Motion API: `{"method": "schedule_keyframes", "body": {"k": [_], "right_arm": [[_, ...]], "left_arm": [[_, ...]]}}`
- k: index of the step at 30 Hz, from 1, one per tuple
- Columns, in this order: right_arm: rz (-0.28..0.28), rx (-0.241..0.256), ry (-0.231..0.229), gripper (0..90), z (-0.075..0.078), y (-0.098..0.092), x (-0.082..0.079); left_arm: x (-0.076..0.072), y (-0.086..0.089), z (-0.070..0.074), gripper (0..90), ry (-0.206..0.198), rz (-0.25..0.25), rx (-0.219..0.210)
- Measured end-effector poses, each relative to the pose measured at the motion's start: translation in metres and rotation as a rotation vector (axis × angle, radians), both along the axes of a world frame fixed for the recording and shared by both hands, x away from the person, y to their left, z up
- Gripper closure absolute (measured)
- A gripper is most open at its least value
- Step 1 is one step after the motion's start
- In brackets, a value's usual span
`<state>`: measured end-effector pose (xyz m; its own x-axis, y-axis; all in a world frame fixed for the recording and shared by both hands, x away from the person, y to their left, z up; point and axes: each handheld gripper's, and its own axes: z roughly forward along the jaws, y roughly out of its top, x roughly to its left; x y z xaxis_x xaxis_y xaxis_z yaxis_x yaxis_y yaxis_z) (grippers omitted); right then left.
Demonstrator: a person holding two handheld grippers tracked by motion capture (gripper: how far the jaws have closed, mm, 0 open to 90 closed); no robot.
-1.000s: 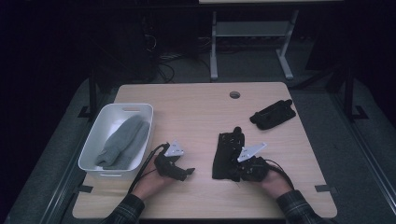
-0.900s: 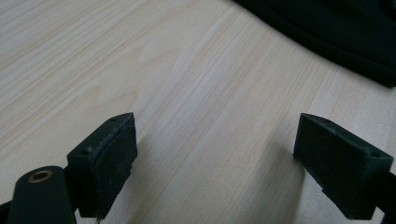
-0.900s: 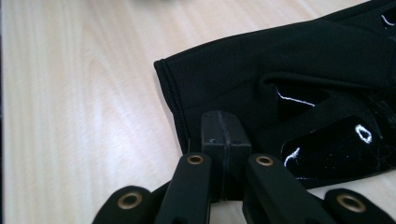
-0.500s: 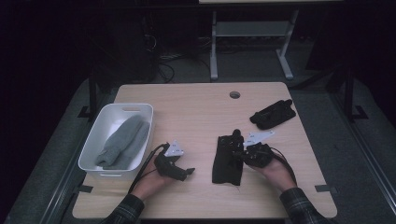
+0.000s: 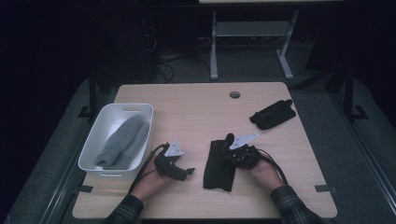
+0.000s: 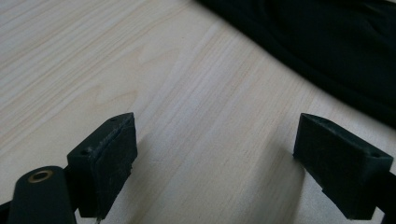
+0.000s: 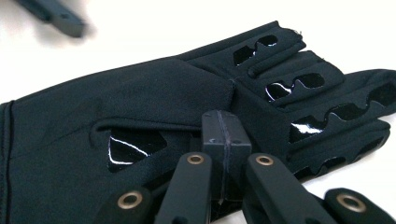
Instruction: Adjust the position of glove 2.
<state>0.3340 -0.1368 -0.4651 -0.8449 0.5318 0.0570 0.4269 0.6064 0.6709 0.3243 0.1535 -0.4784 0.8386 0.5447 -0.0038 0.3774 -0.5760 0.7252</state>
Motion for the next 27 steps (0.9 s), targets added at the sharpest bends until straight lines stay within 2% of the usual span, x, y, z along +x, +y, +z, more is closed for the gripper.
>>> {"method": "schedule_keyframes", "body": {"k": [7,12,13,15,17,22,27], "right_arm": [[0.068,0.002,0.007,90.0,0.000,0.015,-0.009],[0.088,-0.003,-0.003,90.0,0.002,0.016,-0.011],[0.076,0.010,0.009,90.0,0.003,0.015,-0.011],[0.068,0.001,-0.004,90.0,0.005,0.010,-0.007],[0.046,0.016,-0.007,90.0,0.009,0.003,-0.002],[-0.042,0.036,-0.025,90.0,0.020,-0.021,0.015],[-0.124,0.035,-0.047,90.0,0.030,-0.046,0.033]], "left_arm": [[0.000,0.000,0.000,12.4,0.000,-0.003,0.005],[0.000,0.000,0.000,12.4,0.000,-0.001,0.002],[0.000,0.000,0.000,12.4,0.001,0.003,-0.005],[0.000,0.000,0.000,12.4,-0.001,0.001,0.000],[0.000,0.001,0.000,12.4,0.000,-0.001,0.001],[0.000,0.001,0.000,12.4,-0.004,-0.004,0.008],[0.000,0.001,0.001,12.4,-0.005,-0.005,0.011]]}}
